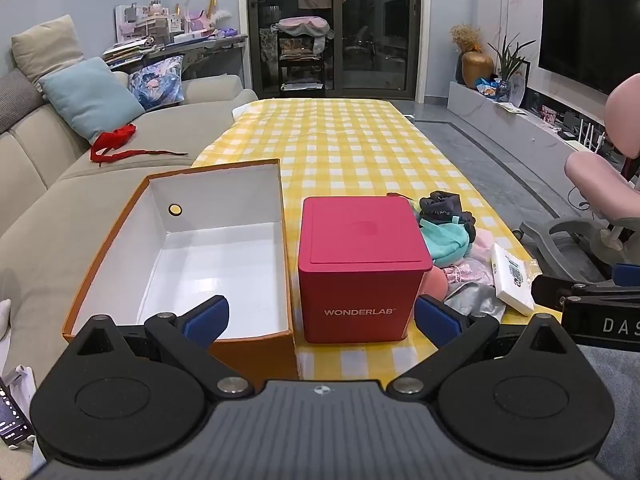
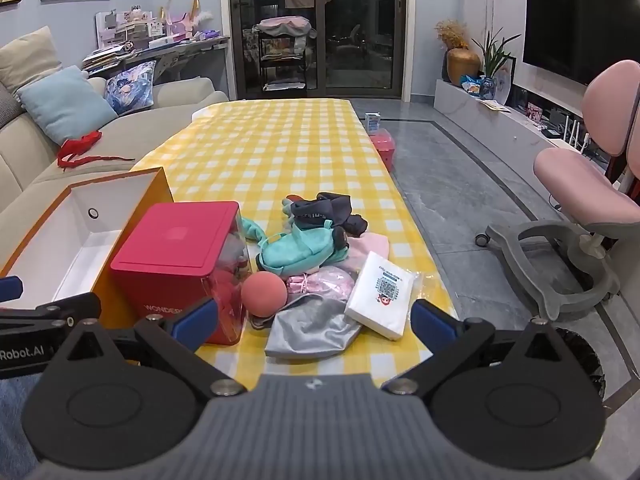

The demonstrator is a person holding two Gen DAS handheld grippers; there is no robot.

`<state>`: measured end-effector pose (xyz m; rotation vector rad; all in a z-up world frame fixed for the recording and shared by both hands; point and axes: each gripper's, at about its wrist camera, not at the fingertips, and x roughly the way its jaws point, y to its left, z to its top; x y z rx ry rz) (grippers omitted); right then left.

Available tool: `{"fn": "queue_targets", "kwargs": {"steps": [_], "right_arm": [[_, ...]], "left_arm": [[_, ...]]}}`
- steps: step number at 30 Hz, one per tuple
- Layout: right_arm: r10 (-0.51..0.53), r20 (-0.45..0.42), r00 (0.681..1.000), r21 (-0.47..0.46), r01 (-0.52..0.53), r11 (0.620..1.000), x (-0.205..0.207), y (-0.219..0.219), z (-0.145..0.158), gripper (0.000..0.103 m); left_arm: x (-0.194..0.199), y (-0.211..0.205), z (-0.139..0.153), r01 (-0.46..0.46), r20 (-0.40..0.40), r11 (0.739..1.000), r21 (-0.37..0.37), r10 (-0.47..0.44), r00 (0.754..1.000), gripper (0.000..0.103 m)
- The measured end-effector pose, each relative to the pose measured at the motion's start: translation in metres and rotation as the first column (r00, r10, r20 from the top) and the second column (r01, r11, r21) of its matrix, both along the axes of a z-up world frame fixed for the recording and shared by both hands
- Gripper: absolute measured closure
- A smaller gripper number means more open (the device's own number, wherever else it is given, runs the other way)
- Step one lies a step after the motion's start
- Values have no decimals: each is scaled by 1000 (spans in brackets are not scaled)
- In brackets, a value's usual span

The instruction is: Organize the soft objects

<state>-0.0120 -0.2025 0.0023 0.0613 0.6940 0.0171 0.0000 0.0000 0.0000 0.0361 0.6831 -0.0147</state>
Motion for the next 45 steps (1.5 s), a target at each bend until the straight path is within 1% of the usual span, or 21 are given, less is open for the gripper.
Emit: {"fn": "queue_targets", "kwargs": {"steps": [45], "right_arm": [[-1,-7,1000,-6,1,1000,-1,1,0,3]], "left_arm": [[0,-2,1,1,-9,1000,-7,-1,1000,0]]}}
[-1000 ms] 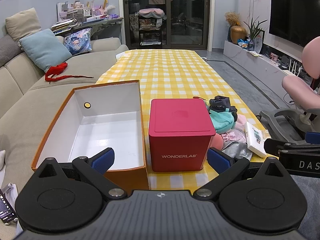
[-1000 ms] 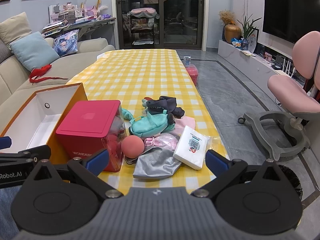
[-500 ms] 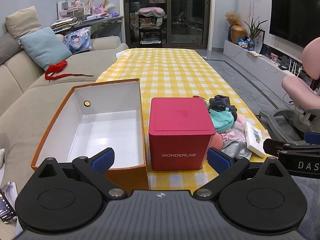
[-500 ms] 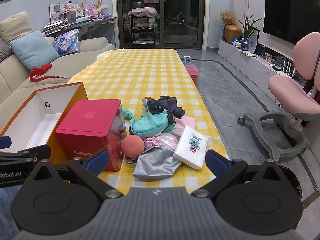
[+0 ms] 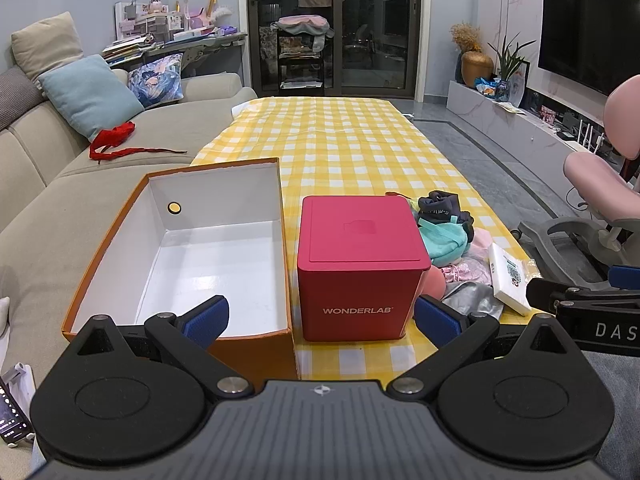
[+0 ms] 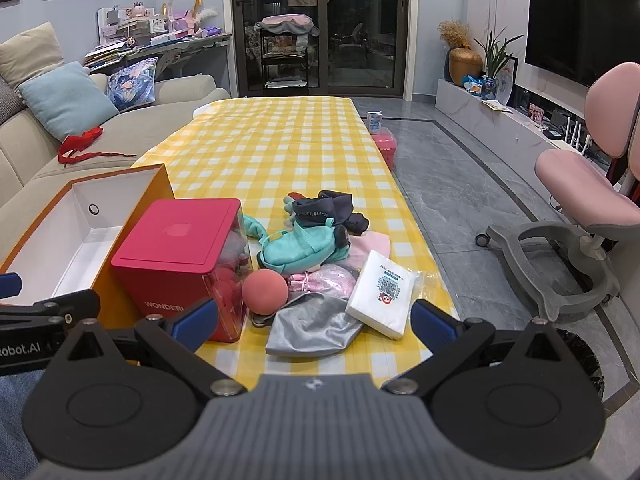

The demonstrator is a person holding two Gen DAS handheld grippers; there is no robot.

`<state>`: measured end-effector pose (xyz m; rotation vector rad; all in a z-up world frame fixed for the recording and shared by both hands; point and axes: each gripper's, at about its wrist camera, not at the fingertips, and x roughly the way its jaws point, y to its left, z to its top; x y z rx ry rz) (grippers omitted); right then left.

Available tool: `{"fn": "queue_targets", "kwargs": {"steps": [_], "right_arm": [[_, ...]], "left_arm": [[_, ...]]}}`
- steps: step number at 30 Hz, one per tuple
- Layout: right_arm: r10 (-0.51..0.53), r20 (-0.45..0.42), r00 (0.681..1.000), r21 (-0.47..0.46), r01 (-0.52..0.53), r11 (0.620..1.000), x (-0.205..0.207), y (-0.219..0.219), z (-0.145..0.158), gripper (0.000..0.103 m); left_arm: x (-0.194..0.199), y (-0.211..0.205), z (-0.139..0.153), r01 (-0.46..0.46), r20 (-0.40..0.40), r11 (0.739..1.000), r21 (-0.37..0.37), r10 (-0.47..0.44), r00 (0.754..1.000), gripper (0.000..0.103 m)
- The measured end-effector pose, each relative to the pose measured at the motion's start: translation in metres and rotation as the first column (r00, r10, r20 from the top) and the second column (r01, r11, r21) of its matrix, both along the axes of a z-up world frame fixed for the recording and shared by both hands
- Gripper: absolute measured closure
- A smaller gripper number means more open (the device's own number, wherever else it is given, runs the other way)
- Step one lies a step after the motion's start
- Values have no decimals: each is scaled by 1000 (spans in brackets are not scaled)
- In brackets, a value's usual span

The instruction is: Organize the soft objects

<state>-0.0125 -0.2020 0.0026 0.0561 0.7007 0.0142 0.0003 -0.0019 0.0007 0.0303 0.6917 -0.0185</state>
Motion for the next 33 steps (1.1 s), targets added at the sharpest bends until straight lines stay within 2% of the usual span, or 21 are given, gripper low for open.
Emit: {"fn": "queue_targets", "kwargs": {"steps": [33], "right_arm": [[5,-26,1000,9,-5,1000,2,-1,-6,3]], "left_arm": [[1,1,-6,1,-6,1000,0,-1,1000,0]]}}
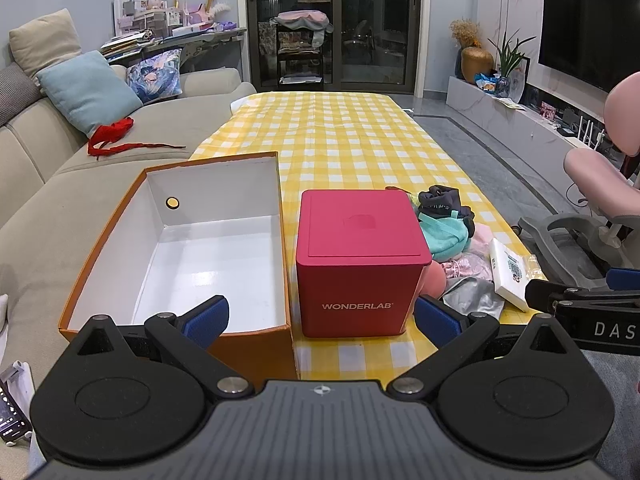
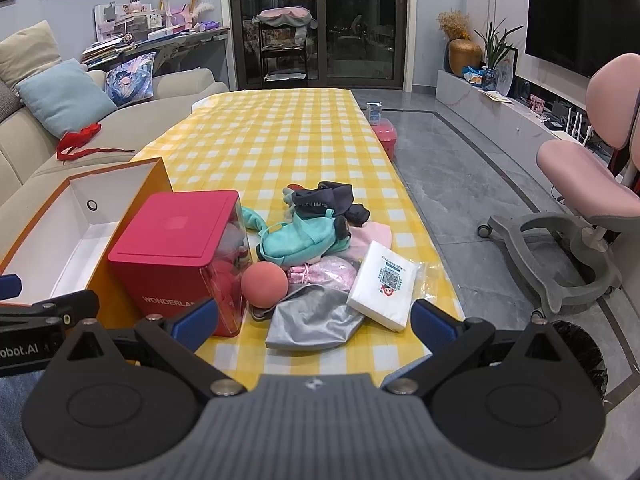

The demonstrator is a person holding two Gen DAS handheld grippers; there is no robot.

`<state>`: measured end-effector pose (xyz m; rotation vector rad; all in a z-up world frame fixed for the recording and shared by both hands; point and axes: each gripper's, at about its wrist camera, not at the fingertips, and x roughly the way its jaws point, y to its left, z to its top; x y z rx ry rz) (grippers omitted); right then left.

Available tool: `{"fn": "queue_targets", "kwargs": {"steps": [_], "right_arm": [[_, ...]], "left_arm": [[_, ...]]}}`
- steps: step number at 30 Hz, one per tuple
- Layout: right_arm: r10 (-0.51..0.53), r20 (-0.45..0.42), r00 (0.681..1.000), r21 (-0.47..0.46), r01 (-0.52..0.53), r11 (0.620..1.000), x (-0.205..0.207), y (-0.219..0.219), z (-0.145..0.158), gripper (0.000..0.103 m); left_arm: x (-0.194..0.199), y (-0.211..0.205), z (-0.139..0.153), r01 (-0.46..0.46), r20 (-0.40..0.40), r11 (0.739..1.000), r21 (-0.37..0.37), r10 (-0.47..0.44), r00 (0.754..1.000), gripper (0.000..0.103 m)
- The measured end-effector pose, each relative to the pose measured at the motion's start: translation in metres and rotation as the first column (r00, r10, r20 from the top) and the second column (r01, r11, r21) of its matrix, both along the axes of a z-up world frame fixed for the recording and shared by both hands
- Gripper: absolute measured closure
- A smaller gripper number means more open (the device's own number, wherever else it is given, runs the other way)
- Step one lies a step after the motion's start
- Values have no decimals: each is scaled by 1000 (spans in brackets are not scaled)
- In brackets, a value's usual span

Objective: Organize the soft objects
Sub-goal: 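Move left tool to the pink foam ball while right tool reaches the white wipes packet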

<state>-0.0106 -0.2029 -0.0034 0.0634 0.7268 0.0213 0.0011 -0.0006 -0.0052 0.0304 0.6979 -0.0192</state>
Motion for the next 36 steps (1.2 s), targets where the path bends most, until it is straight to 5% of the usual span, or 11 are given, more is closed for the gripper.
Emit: {"fn": "queue_targets", "kwargs": {"steps": [8,12,21,26,31,33,36], "right_arm": [[7,-13,1000,33,-7,999,3,-5,0,3],[-4,-33,999,54,6,999,9,-11,-1,3],[22,-57,998,10,-21,1000,31,-31,0,3],[61,-97,993,38,-57,998,48,-47,-9,23],[68,-165,984,79,-55,995,66,-57,-21,24],[70,-191,979,69,-57,996,73,-59,-26,25],[70,-234,970,66,-56,996,87,-67,-34,25]], "left_arm": [[0,-3,-4,59,11,998,-30,-58,998,0],[2,-7,0,132,15,990,-52,-131,991,23],[17,-27,4,311,30,947,-82,-309,951,40],[30,-45,-7,408,21,913,16,-409,912,45],[48,-58,-12,424,-8,904,53,-424,906,48],[55,-63,-12,455,-37,888,69,-453,891,48],[61,-84,-14,555,-82,816,162,-549,832,48]]}}
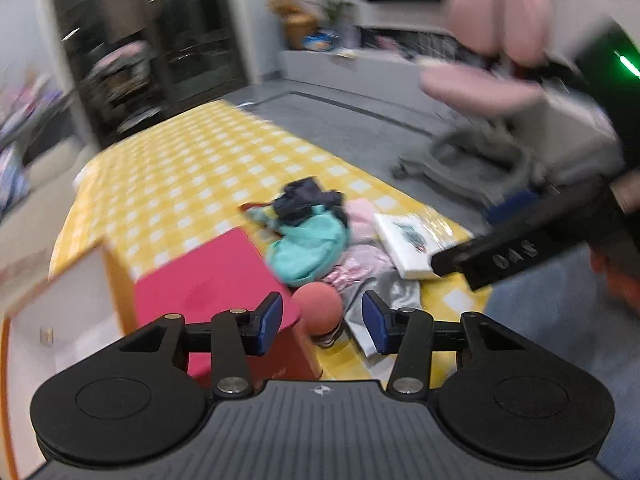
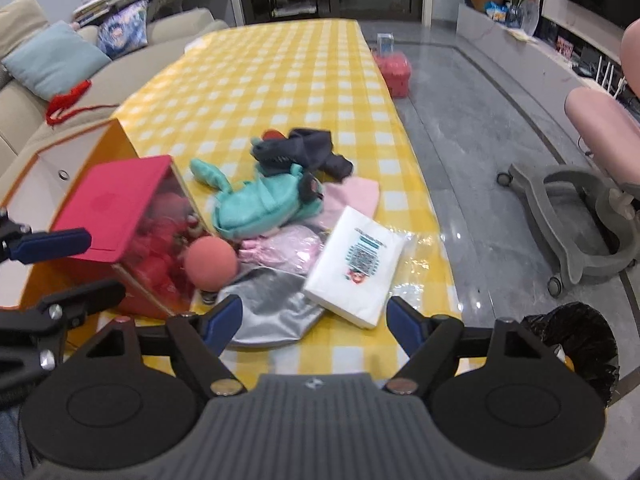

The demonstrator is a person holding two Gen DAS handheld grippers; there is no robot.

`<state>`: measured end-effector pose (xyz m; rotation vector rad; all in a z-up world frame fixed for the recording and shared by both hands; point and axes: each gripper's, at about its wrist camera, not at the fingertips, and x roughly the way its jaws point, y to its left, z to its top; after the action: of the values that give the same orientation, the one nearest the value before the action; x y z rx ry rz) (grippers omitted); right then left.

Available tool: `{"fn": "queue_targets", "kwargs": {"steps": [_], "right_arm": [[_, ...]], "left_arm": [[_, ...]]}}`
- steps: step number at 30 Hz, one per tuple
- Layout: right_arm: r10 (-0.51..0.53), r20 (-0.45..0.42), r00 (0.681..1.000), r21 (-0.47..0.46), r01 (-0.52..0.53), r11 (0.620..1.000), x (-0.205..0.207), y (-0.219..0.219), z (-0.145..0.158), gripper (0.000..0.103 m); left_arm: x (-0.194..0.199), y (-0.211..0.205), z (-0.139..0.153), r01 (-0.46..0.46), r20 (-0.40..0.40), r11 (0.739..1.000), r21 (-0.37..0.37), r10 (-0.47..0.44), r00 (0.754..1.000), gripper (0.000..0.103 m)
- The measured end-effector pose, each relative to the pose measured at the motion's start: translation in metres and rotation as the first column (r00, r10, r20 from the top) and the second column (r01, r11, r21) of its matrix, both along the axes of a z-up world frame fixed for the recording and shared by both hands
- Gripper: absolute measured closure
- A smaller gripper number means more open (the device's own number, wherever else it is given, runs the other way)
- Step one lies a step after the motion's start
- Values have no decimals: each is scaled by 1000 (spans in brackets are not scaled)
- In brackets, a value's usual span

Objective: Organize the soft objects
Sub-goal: 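Move left tool to the pink foam ball while right tool reaches the white wipes packet, then close left tool on the pink ball while right tool closes on the white packet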

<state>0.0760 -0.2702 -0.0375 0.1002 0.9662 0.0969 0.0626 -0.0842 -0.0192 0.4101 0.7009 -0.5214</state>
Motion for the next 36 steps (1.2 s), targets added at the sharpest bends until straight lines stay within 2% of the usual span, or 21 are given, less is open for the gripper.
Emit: {"fn": "queue_targets", "kwargs": {"steps": [3,6,8,10,12,16,19,23,26,30,33,35,36], "right_arm": [[-1,-39,999,11,2,1000,12,-11,-7,25],[-19,-78,997,48,23,999,21,-23,-16,25],[-28,-103,994,75,36,997,27,-27,-22,25],[-33,-124,992,108,47,993,34,-31,-27,25],[-38,-142,989,133,57,990,41,-33,-32,25],[-38,-183,982,158,67,985,58,-36,-43,24],[-49,-225,973,187,92,978,70,-40,-54,24],[-60,-273,960,249,131,960,84,-44,-68,24],[-68,-299,952,256,148,955,92,-42,-76,24],[-86,-326,941,262,178,949,97,-42,-85,23],[-95,-324,941,251,182,951,99,-40,-87,28],[-100,-321,942,232,181,956,98,-39,-87,39],[-101,-320,942,229,181,957,98,-38,-88,39]], "left_arm": [[7,-22,-3,136,11,984,116,-138,990,48],[28,-41,-9,236,-64,945,228,-227,972,48],[43,-53,-16,308,-129,900,308,-281,951,48],[54,-65,-24,398,-218,831,389,-337,916,48],[70,-75,-34,433,-298,787,440,-327,897,48],[96,-84,-56,492,-426,733,470,-300,854,48],[108,-87,-70,518,-479,684,513,-273,834,48],[124,-96,-80,543,-538,664,513,-244,807,48],[130,-101,-87,570,-587,654,498,-230,776,47],[135,-105,-99,576,-593,616,537,-210,777,45],[136,-107,-103,568,-593,617,545,-195,781,44],[136,-107,-105,564,-591,615,551,-190,784,45],[135,-107,-106,561,-591,617,552,-185,785,46]]}}
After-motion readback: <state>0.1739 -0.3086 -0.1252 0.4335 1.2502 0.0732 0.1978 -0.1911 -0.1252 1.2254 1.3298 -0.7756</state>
